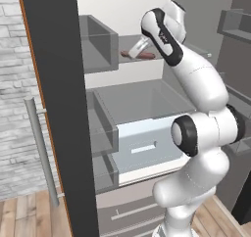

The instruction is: Retrieve the sausage and cheese from the fridge and place them on the cutting board on the counter.

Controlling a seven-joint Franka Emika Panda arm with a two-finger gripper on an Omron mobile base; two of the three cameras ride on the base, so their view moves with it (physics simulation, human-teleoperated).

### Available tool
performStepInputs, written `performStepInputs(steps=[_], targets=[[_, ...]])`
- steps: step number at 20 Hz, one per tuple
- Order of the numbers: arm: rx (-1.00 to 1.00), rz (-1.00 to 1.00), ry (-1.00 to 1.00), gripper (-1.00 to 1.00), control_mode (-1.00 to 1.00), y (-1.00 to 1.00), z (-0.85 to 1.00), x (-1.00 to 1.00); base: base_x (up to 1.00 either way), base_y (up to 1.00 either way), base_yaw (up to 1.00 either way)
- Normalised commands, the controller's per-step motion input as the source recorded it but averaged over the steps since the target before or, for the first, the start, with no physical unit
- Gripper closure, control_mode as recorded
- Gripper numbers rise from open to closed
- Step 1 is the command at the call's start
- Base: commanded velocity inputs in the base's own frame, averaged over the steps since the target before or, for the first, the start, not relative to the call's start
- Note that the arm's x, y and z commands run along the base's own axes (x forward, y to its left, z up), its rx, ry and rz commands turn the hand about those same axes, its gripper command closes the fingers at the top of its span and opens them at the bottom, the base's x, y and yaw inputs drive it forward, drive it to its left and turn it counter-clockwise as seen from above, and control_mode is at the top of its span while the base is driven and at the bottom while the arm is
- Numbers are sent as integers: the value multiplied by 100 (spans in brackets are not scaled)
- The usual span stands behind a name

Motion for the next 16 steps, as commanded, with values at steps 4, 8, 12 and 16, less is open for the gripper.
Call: performStepInputs(steps=[4,8,12,16], targets=[[0,-2,-9,100,-100,0,-7,-94,0,0,0],[0,-9,-2,100,-100,0,0,-94,0,0,0],[4,-8,0,100,-100,-3,0,-94,0,0,0],[1,-2,0,100,-100,-19,-3,-94,0,0,0]])
